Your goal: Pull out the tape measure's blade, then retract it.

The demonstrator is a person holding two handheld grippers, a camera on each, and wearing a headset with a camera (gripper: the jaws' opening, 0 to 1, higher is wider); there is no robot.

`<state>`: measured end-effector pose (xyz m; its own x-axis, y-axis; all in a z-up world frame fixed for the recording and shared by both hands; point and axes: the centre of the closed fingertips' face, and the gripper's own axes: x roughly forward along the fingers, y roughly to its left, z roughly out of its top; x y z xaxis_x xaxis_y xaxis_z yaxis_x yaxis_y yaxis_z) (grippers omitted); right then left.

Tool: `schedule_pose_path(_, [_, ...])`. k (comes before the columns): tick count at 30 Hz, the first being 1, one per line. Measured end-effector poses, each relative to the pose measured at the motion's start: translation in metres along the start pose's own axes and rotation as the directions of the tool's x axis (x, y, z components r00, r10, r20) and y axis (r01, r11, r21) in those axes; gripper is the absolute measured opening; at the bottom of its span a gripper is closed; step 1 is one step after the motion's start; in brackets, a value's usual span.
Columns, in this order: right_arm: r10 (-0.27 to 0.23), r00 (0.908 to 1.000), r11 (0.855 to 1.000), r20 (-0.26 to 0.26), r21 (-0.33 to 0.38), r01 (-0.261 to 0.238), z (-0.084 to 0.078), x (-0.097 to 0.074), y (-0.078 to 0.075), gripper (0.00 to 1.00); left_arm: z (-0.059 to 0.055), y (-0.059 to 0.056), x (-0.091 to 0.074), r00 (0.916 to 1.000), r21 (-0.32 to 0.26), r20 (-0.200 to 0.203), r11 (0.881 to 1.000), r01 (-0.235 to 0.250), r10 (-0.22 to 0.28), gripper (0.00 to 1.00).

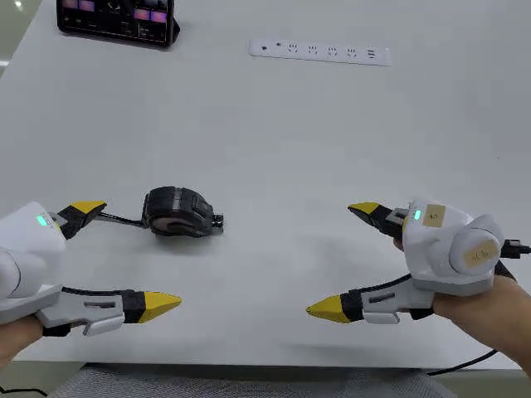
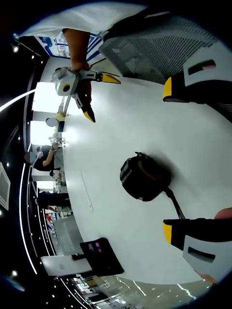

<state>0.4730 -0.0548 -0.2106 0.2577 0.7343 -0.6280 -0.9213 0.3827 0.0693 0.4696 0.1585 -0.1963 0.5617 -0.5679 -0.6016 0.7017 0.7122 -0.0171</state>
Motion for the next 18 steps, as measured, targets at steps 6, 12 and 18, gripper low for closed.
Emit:
schedule_pose_path(6, [-0.010, 1.0000, 1.000, 0.000, 0.012, 0.010, -0.004, -0.005, 0.001, 0.99, -0.004, -0.001, -0.005, 0.9999, 0.014, 0.001, 1.000, 0.010, -0.010, 0.99])
schedule_pose_path(12, [-0.018, 0.9998, 1.000, -0.005, 0.015, 0.018, -0.008, -0.010, 0.001, 0.99, -0.007, -0.002, -0.008, 0.9998, 0.026, -0.002, 1.000, 0.018, -0.017, 0.99])
schedule_pose_path(18, [-0.023, 0.9997, 0.999, -0.008, 0.022, 0.023, -0.011, -0.014, 0.003, 0.99, -0.009, -0.003, -0.009, 0.9997, 0.039, -0.004, 0.999, 0.024, -0.023, 0.99])
